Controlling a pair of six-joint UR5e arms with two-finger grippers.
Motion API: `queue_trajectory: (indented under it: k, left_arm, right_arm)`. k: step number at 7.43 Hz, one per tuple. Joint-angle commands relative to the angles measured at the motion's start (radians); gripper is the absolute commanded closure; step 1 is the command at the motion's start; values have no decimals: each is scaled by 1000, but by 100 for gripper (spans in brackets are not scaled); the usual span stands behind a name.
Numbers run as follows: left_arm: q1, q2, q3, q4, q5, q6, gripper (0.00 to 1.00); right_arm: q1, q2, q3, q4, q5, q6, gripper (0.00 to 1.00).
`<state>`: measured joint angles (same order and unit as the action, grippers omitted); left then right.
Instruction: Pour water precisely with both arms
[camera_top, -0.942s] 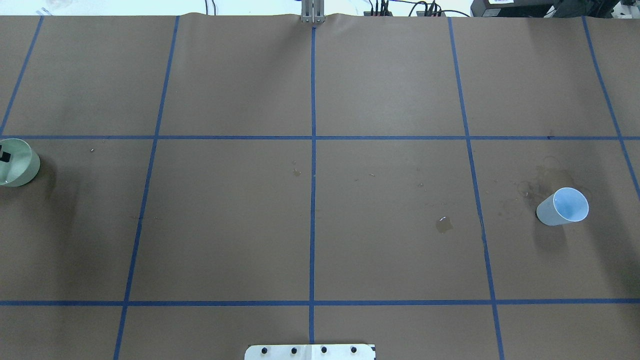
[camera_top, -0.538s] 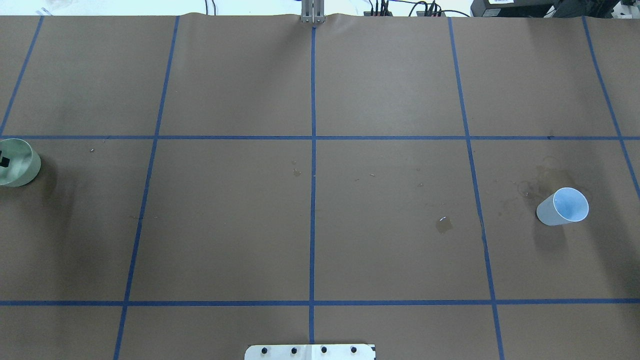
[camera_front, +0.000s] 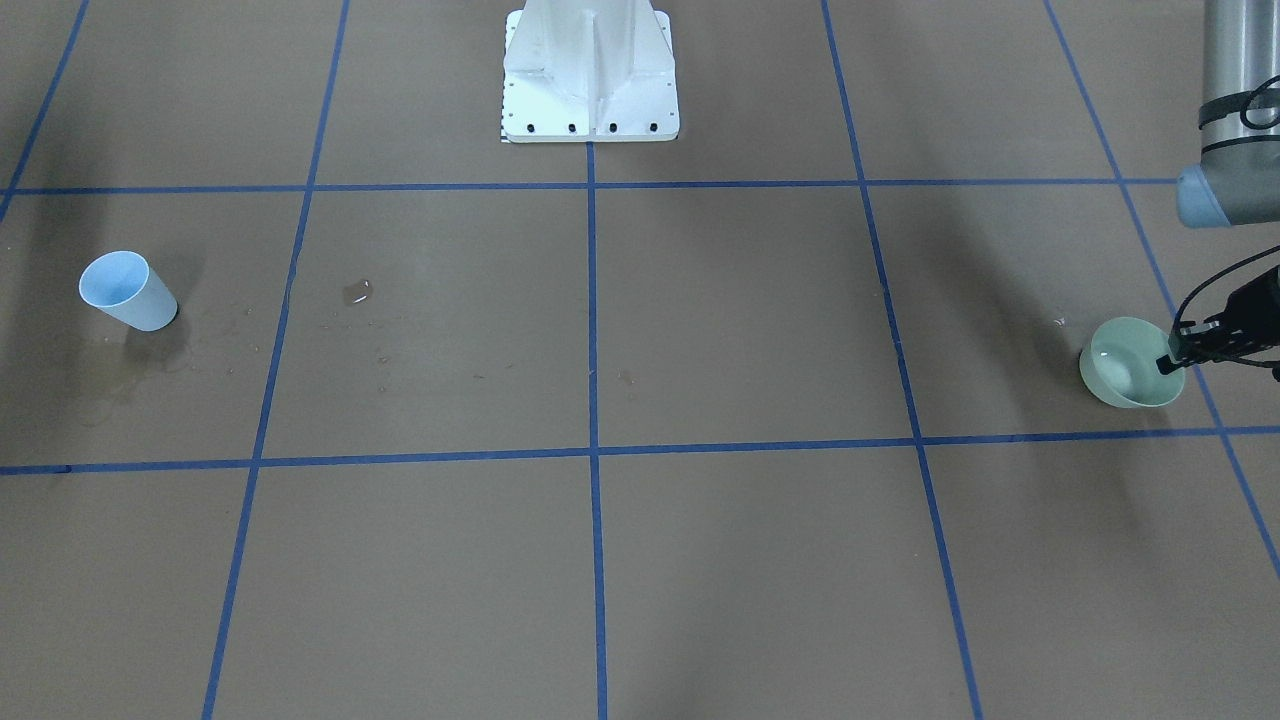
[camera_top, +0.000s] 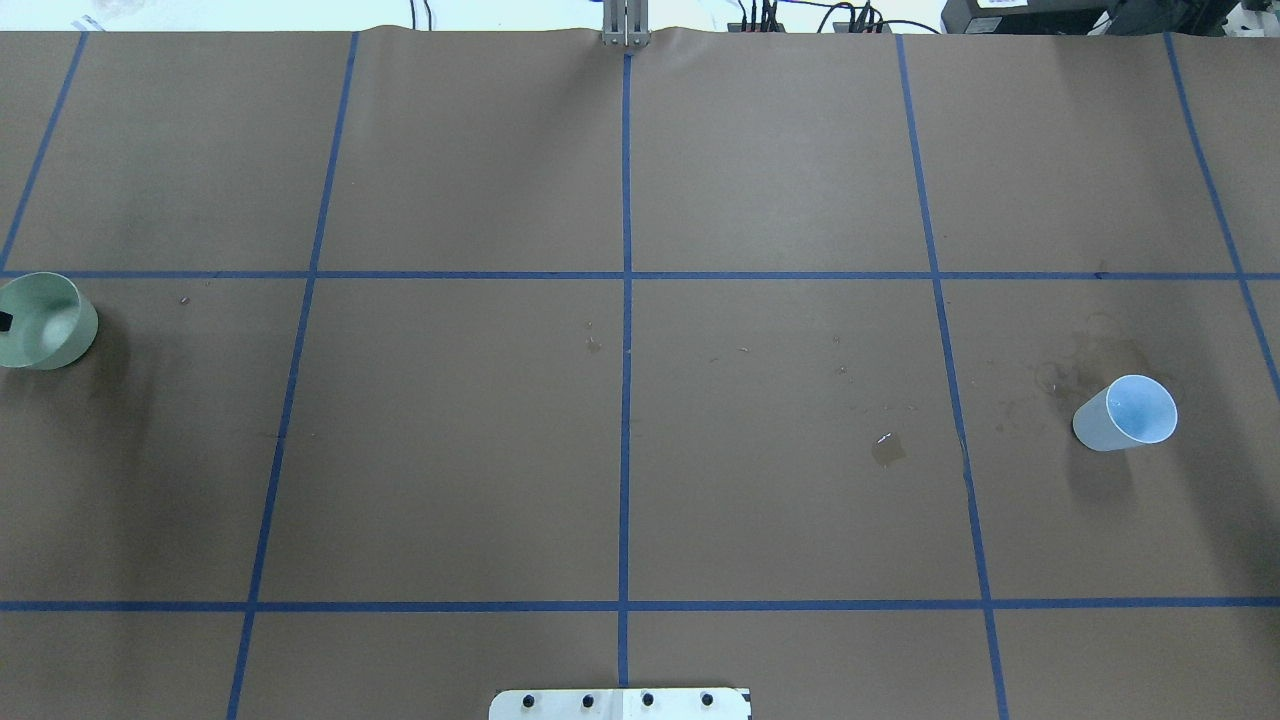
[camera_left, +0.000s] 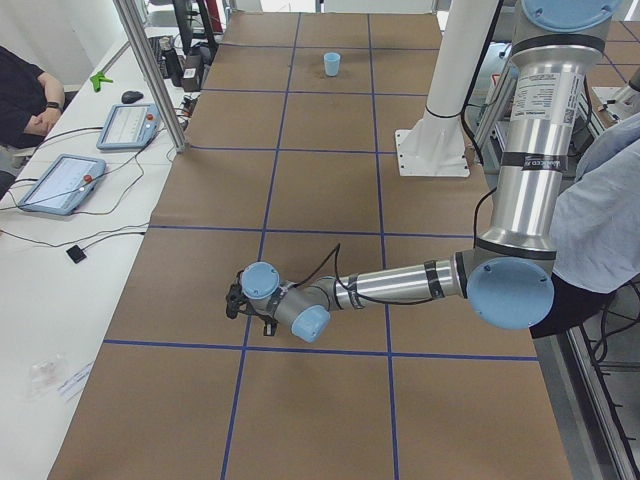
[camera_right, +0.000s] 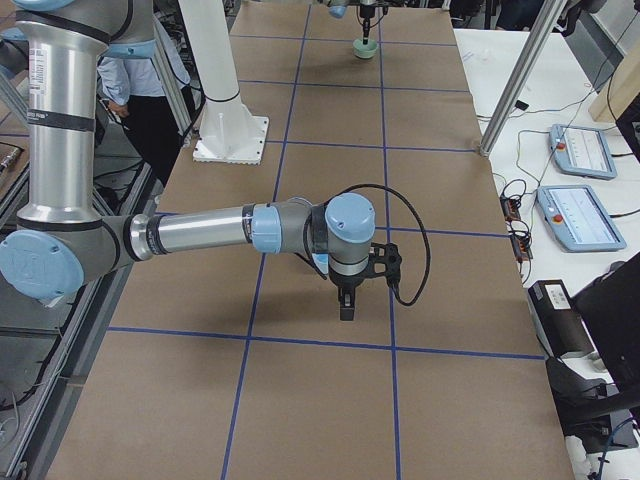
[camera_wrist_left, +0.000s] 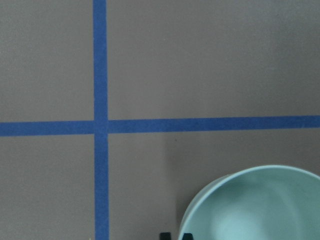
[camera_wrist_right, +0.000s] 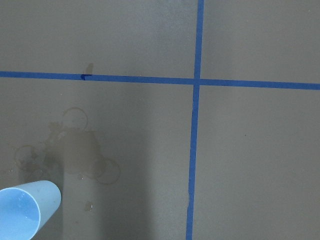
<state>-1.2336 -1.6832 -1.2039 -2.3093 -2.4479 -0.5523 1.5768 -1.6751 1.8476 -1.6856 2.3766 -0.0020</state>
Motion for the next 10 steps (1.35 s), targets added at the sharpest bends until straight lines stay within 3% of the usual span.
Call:
queue_trajectory:
  k: [1,3,5,7,9,10]
  left_arm:
    - [-32,-108,-98,203,-137,-12,100]
    - [-27,-229,-266,469,-137,-123,100]
    - [107,-404,-298,482,-84,-438,100]
    - [358,-597,-286,484,135,-782,100]
    - [489,-689,-219,475,271,-911,100]
    - [570,-696,-176,426,394,-934,100]
  right_arm:
    - [9,5,2,0,0,0,0]
    - [14,6,4,0,1,0,0]
    - [14,2,21,0,3,-1,0]
    - [14,-2,19,0,-2,-6,0]
    - [14,-2,10,0,-7,0,0]
    - [14,-2,12,0,-8,0,0]
